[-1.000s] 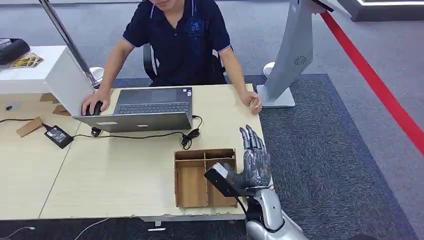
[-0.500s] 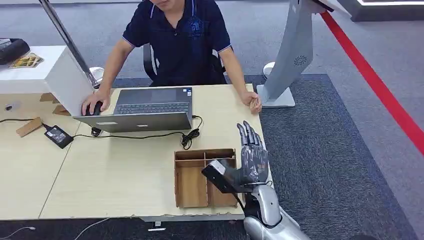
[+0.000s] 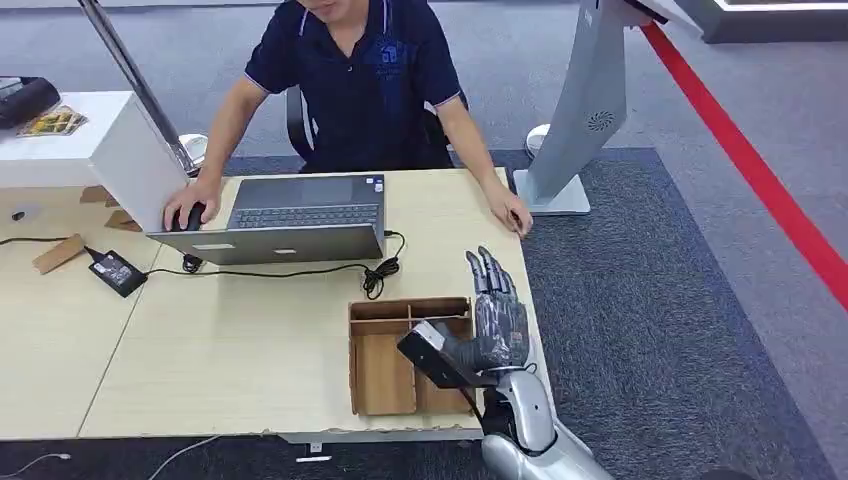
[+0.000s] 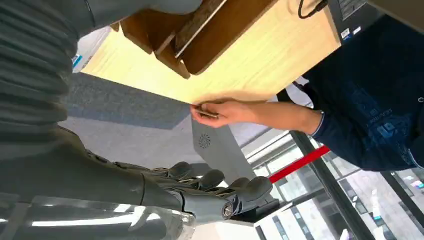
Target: Pass the card to the sensor for recognition and then transmit it.
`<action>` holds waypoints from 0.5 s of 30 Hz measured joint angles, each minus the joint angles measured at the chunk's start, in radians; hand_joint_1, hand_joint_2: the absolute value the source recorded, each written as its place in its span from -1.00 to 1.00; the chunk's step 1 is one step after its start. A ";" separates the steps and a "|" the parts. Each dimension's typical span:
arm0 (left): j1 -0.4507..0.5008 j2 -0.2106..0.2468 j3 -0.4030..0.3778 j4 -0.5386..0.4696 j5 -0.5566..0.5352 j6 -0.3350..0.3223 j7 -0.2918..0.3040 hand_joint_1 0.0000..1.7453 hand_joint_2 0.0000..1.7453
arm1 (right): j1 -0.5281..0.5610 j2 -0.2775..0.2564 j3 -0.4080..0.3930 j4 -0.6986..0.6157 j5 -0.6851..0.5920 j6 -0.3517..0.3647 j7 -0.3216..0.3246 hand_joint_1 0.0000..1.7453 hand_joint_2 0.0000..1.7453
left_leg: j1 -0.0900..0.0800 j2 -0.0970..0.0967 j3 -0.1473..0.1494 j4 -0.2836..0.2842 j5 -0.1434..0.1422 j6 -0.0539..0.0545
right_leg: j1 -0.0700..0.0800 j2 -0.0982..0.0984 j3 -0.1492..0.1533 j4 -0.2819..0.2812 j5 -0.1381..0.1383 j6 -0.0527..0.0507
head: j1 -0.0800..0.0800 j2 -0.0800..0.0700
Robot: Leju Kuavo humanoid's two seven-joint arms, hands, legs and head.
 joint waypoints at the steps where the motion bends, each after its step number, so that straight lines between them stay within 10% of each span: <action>1: 0.000 0.000 -0.001 0.000 0.000 0.000 0.000 -1.00 -1.00 | -0.001 0.003 0.001 0.005 -0.001 0.000 -0.002 -1.00 1.00 | 0.000 0.000 0.000 0.000 0.000 0.000 | 0.000 0.000 0.000 0.000 0.000 0.000 | 0.000 0.000; 15: 0.000 0.000 -0.008 0.000 -0.003 0.000 -0.001 -1.00 -1.00 | -0.008 0.020 0.011 0.052 -0.015 0.000 -0.021 -1.00 1.00 | 0.000 0.000 0.000 0.000 0.000 0.000 | 0.000 0.000 0.000 0.000 0.000 0.000 | 0.000 0.000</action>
